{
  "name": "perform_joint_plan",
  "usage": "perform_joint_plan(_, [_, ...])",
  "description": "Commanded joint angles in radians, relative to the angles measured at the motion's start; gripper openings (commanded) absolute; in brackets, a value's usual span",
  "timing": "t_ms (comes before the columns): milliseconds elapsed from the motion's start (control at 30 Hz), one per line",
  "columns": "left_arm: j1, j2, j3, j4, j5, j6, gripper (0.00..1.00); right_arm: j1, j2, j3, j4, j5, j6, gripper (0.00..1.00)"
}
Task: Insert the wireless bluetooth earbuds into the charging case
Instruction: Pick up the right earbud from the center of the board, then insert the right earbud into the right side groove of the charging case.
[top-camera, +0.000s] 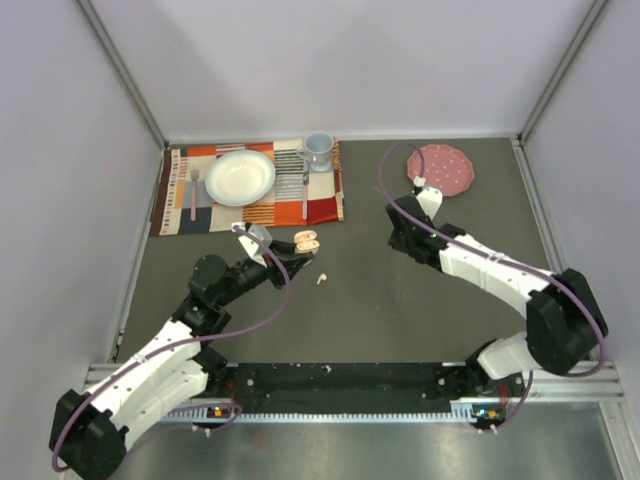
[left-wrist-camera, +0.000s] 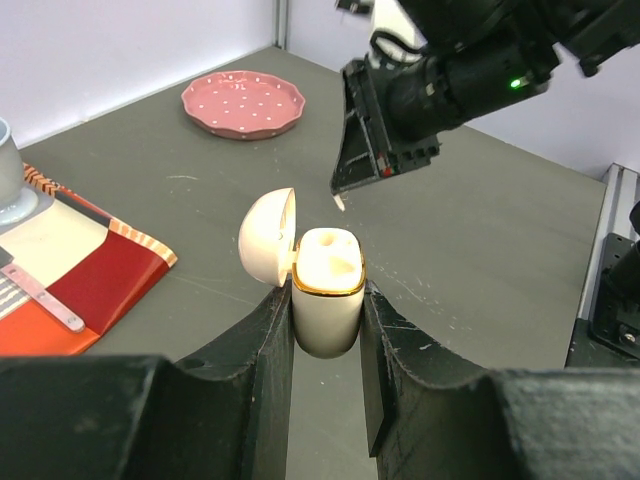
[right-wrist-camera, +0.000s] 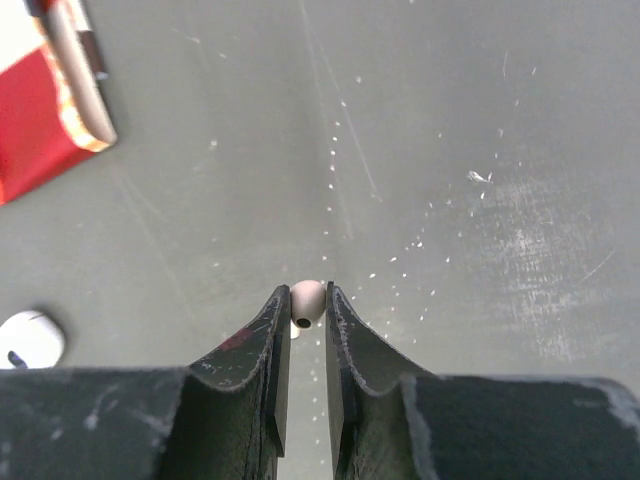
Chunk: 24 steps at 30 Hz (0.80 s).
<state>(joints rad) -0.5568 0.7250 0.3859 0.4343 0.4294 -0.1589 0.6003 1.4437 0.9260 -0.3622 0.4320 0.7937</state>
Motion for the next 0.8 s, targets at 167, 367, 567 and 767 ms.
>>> perform_joint_plan(167, [0.005,0.051,0.037,0.124,0.022,-0.040,0.00,0.235,-0.236,0.108,-0.058,0.338,-0.135,0.00])
perform_joint_plan(367, [0.005,0.128,0.034,0.240,0.077,-0.085,0.00,0.375,-0.313,0.175,-0.055,0.454,-0.211,0.00])
perform_joint_plan(567, [-0.002,0.152,-0.016,0.374,0.052,-0.142,0.00,0.492,-0.355,0.208,0.005,0.479,-0.266,0.00])
perform_joint_plan(767, [-0.023,0.169,-0.027,0.419,0.026,-0.140,0.00,0.605,-0.348,0.192,0.150,0.557,-0.359,0.00])
